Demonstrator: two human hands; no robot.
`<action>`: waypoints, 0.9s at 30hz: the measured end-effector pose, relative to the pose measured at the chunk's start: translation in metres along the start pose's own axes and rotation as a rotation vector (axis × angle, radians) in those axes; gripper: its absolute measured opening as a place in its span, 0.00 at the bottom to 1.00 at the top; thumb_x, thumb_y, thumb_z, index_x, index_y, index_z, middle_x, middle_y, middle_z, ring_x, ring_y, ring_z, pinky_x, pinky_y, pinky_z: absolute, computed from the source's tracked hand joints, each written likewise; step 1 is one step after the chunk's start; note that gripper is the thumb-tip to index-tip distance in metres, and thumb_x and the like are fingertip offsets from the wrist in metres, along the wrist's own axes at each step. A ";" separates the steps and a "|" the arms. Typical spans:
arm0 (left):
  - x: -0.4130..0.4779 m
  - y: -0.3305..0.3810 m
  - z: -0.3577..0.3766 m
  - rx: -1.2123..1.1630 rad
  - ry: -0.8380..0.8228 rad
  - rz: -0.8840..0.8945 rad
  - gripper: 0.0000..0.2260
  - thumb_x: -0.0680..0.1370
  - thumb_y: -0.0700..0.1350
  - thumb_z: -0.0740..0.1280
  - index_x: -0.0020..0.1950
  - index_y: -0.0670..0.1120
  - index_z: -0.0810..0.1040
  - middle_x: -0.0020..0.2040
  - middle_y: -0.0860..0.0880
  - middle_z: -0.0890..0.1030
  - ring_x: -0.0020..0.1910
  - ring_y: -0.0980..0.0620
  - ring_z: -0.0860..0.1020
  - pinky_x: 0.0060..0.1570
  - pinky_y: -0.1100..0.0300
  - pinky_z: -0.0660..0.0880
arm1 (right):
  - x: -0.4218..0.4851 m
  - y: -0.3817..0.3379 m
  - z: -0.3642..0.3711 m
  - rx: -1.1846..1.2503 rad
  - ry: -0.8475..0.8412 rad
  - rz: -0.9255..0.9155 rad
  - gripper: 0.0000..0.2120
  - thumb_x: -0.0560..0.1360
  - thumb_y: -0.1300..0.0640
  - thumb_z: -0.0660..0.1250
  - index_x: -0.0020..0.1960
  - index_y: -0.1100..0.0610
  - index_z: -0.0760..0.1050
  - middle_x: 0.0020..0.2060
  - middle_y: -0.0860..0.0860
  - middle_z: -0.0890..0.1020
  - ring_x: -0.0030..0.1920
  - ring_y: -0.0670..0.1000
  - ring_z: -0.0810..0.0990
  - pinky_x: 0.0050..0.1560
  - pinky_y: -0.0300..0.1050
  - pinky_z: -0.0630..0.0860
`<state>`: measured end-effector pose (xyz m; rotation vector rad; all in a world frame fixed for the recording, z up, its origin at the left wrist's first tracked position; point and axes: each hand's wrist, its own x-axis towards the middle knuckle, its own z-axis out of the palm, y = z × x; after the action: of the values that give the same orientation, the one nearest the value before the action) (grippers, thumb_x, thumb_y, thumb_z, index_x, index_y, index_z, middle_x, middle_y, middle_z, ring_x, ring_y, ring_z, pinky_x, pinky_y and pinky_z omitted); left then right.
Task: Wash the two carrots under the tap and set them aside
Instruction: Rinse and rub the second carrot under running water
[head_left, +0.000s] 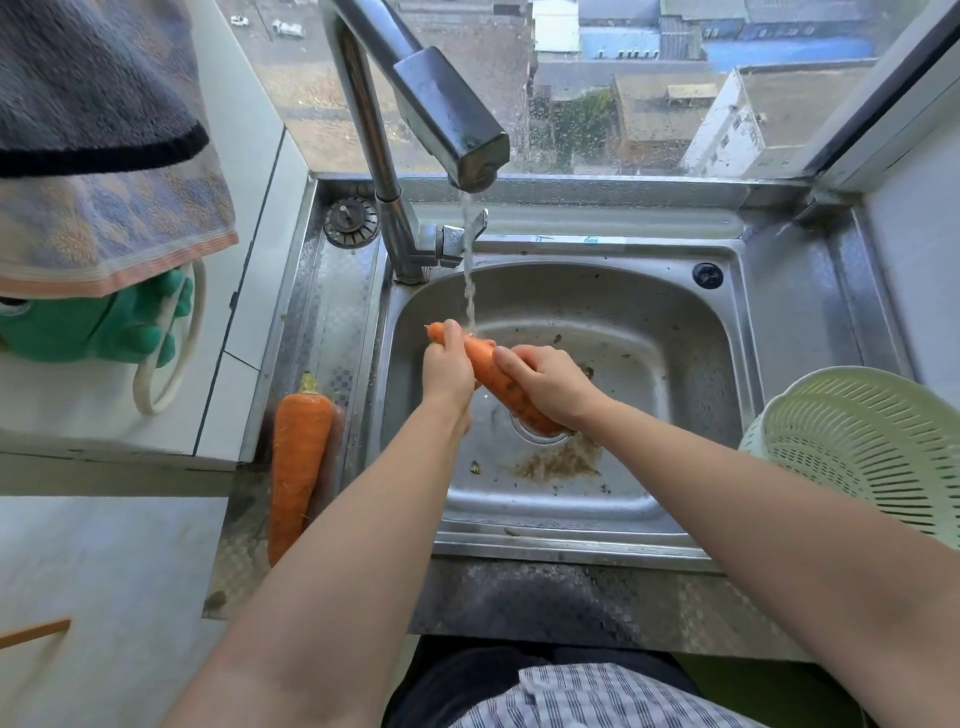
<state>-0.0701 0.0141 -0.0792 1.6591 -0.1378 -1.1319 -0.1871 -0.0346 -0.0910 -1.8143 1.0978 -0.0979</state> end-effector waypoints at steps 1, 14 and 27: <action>0.001 0.001 0.000 -0.005 0.020 -0.010 0.16 0.85 0.50 0.54 0.46 0.43 0.74 0.43 0.45 0.82 0.42 0.50 0.80 0.48 0.54 0.78 | 0.000 0.000 0.001 0.004 -0.002 0.000 0.22 0.82 0.44 0.55 0.51 0.58 0.81 0.43 0.55 0.84 0.42 0.53 0.81 0.41 0.44 0.75; -0.004 0.010 -0.003 -0.046 -0.020 -0.077 0.05 0.81 0.46 0.61 0.52 0.45 0.71 0.48 0.46 0.84 0.51 0.47 0.80 0.54 0.48 0.75 | 0.000 -0.003 -0.006 0.004 0.009 -0.038 0.21 0.82 0.43 0.56 0.50 0.57 0.80 0.41 0.54 0.84 0.41 0.54 0.82 0.44 0.48 0.78; -0.001 0.008 0.004 0.027 0.145 -0.009 0.14 0.82 0.53 0.61 0.42 0.46 0.75 0.43 0.47 0.81 0.47 0.48 0.81 0.56 0.51 0.78 | -0.002 -0.005 -0.006 0.090 -0.036 0.003 0.23 0.82 0.43 0.56 0.50 0.60 0.80 0.40 0.58 0.84 0.38 0.56 0.83 0.42 0.48 0.79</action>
<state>-0.0699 0.0086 -0.0724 1.7610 -0.0534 -1.0164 -0.1876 -0.0369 -0.0836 -1.7276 1.0545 -0.1108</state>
